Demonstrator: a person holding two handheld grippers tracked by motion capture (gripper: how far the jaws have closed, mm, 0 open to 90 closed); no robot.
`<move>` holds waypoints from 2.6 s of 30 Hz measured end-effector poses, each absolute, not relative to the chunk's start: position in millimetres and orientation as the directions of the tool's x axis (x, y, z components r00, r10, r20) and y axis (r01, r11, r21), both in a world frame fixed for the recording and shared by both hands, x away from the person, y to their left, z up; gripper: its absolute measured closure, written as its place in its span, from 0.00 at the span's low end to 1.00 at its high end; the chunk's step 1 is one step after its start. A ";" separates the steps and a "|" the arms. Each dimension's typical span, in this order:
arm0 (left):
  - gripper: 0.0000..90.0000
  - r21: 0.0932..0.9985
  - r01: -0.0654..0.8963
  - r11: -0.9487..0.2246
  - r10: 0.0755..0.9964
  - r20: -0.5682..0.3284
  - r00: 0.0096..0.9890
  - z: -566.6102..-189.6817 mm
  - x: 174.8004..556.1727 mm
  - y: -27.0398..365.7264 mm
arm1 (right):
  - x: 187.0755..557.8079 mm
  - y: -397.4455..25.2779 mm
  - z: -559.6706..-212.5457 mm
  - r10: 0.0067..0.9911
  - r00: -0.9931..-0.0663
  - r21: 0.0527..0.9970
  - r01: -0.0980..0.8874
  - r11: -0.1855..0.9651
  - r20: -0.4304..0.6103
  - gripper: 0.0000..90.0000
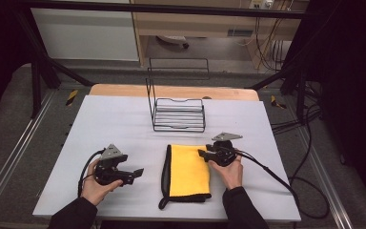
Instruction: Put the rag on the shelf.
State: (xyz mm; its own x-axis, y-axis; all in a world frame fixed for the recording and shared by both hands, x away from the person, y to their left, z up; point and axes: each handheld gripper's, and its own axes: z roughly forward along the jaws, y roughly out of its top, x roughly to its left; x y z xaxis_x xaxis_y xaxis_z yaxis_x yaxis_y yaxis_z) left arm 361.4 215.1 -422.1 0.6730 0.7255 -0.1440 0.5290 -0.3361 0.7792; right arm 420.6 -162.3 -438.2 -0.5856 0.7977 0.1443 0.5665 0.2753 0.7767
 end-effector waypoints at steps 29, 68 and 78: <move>0.16 0.765 0.548 -0.337 0.728 -0.158 0.668 -399.8 410.5 156.0 | 373.0 -213.2 -425.8 0.737 -0.633 0.816 0.541 0.204 0.235 0.03; 0.69 0.663 0.656 -0.360 0.742 -0.223 0.633 -446.3 455.8 101.9 | 379.6 -207.6 -422.6 0.739 -0.631 0.803 0.555 0.218 0.236 0.08; 0.83 0.660 0.655 -0.369 0.734 -0.225 0.640 -444.9 453.2 100.0 | 409.6 -188.5 -423.6 0.769 -0.589 0.772 0.599 0.211 0.247 0.20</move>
